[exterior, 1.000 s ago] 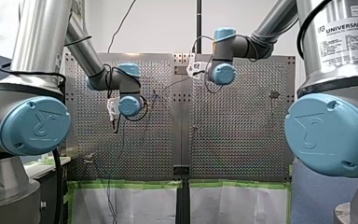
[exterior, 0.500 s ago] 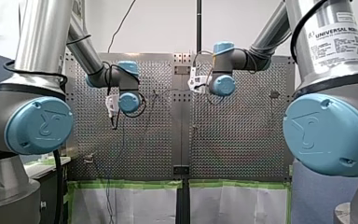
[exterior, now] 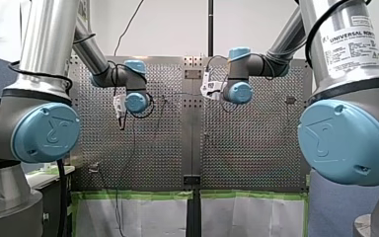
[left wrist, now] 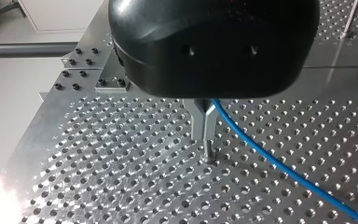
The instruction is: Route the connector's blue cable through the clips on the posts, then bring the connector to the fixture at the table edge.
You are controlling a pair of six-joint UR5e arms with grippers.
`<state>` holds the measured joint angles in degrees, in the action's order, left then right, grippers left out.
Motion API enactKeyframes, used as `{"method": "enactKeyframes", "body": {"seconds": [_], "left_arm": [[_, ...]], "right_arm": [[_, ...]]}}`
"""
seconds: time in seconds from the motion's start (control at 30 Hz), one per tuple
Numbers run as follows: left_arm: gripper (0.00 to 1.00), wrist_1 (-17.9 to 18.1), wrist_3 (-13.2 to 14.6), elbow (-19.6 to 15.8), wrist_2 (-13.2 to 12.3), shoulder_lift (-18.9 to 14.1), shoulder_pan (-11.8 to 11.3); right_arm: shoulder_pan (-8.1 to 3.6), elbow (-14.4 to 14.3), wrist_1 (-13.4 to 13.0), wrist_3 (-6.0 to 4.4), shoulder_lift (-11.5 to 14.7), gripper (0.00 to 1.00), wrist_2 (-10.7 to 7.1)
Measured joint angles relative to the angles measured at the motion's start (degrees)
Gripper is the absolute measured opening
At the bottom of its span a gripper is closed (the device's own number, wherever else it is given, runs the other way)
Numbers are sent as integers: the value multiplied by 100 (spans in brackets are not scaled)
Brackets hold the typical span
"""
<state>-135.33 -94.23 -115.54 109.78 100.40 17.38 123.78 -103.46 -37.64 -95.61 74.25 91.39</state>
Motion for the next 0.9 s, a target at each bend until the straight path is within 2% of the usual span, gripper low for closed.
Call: {"method": "enactKeyframes", "body": {"seconds": [0.2,0.43,0.6,0.9], "left_arm": [[0,-40,-2,82,-122,35,-106],[0,-101,31,245,-215,306,-186],[0,-82,-20,333,-255,436,-246],[0,-215,-41,552,-287,452,-315]], "right_arm": [[-55,21,-50,-10,-169,0,-101],[-68,79,-142,-12,-418,0,-171],[-69,169,-118,-15,-461,0,-196],[-80,287,-59,-26,-466,0,-208]]}}
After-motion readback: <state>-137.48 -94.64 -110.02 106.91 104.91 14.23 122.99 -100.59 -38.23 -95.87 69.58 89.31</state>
